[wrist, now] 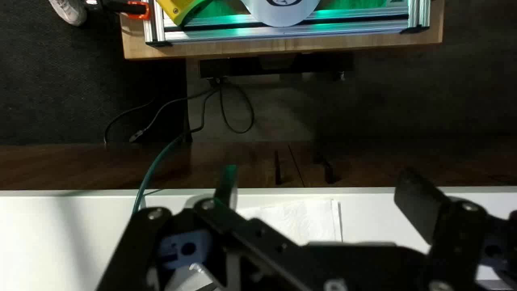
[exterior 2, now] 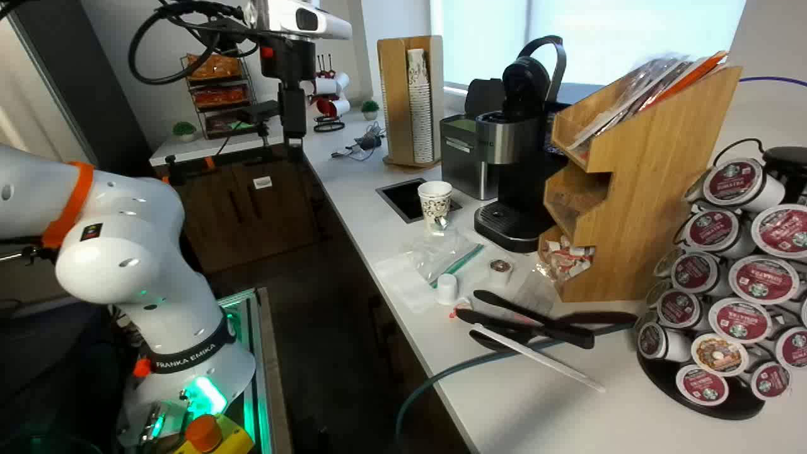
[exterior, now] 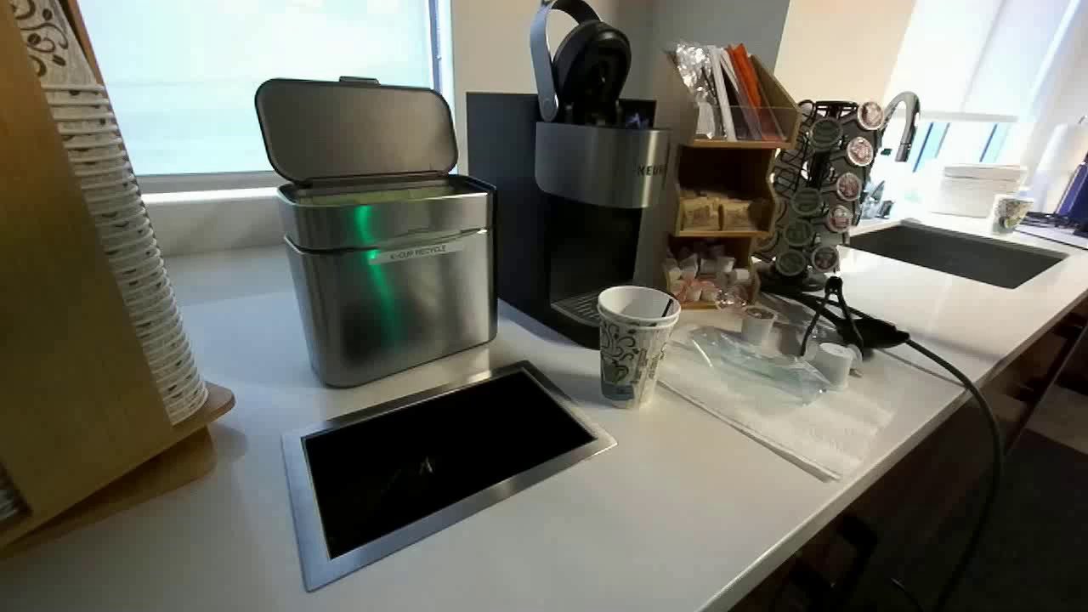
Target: Put one coffee pod on top of the wooden stand.
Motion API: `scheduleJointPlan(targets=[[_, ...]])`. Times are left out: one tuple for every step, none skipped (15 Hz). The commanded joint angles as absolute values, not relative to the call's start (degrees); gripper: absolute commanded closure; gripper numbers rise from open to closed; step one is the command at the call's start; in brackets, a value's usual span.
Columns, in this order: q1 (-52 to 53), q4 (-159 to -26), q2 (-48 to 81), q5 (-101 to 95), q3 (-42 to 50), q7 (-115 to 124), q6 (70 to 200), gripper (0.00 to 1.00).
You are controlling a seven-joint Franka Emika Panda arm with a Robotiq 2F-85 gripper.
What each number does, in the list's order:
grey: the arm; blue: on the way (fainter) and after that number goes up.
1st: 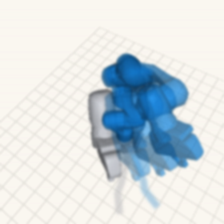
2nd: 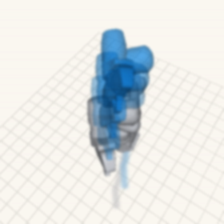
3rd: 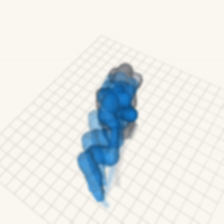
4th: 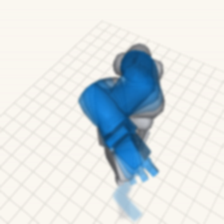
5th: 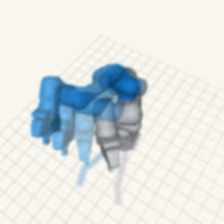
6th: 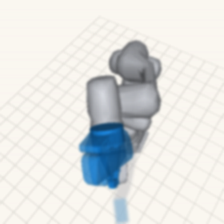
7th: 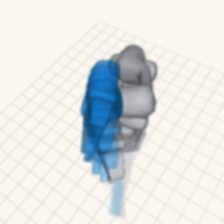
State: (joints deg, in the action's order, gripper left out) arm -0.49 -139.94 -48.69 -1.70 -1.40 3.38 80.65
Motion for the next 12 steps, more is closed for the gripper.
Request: scheduleJointPlan(targets=[[-0.5,-139.8,-48.6,-1.7,-1.4,3.4,80.6,0.0],[-0.5,-139.8,-48.6,-1.7,-1.4,3.4,80.6,0.0],[-0.5,-139.8,-48.6,-1.7,-1.4,3.4,80.6,0.0],[-0.5,-139.8,-48.6,-1.7,-1.4,3.4,80.6,0.0],[-0.5,-139.8,-48.6,-1.7,-1.4,3.4,80.6,0.0],[-0.5,-139.8,-48.6,-1.7,-1.4,3.4,80.6,0.0],[-1.7,-139.6,-47.5,-1.3,-1.8,6.1,80.7,0.0],[-1.9,-139.3,-46.6,-0.1,-1.3,7.0,81.1,0.0],[-2.0,-139.1,-45.7,1.1,-0.6,7.7,81.3,0.0],[-3.1,-139.3,-44.4,1.6,-0.9,10.0,82.6,0.0],[-3.8,-139.4,-43.3,2.1,-0.9,11.9,83.9,0.0],[-4.7,-139.4,-41.3,2.5,-1.2,14.2,86.0,0.0]])
